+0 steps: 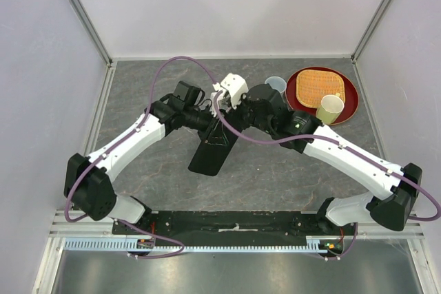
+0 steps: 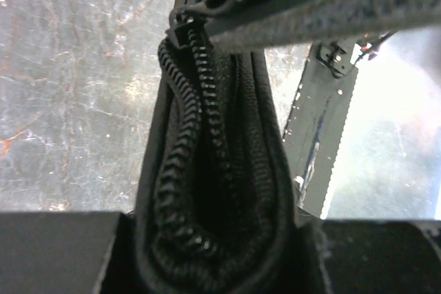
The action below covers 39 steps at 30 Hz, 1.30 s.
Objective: Sort the hair-cutting tools
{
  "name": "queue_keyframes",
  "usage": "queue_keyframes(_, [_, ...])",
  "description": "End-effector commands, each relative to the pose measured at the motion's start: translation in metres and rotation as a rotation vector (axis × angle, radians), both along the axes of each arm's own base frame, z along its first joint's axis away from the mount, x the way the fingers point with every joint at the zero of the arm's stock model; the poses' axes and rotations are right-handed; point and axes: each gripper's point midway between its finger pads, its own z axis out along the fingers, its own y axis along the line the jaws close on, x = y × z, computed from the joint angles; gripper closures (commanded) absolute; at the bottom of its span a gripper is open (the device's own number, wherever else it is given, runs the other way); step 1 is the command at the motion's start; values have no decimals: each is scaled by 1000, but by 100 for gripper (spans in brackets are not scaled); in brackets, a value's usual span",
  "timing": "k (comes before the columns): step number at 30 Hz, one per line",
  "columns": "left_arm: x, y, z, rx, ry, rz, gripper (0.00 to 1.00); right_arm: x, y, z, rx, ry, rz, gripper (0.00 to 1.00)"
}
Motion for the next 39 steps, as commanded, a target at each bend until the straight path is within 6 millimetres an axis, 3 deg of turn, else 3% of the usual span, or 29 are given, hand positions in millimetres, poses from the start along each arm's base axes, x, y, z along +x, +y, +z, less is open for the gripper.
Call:
queue_keyframes(1, [3, -9, 29, -79, -129, 34, 98, 13, -1, 46, 350, 43, -232, 100])
queue_keyframes(10, [27, -11, 49, -168, -263, 171, 98, 17, -9, 28, 838, 327, -562, 100])
queue_keyframes(14, [37, -8, 55, -177, -320, 216, 98, 25, -21, 27, 998, 386, -659, 100])
queue_keyframes(17, [35, -5, 59, -186, -353, 219, 98, 32, -43, 29, 1073, 370, -750, 100])
queue_keyframes(23, [16, -3, 62, -195, -325, 152, 98, 46, -54, 36, 855, 196, -714, 100])
queue_keyframes(28, [5, 3, 59, -189, -306, 141, 98, 48, -57, 54, 804, 126, -653, 100])
queue_keyframes(30, [5, 4, 57, -186, -310, 147, 98, 47, -56, 60, 809, 112, -631, 85])
queue_keyframes(31, [5, 4, 57, -184, -311, 151, 98, 47, -54, 61, 812, 115, -621, 65])
queue_keyframes(34, [8, 3, 59, -187, -319, 155, 98, 47, -46, 63, 820, 139, -594, 48])
queue_keyframes(39, [8, 1, 61, -188, -309, 145, 98, 43, -35, 60, 843, 194, -554, 37])
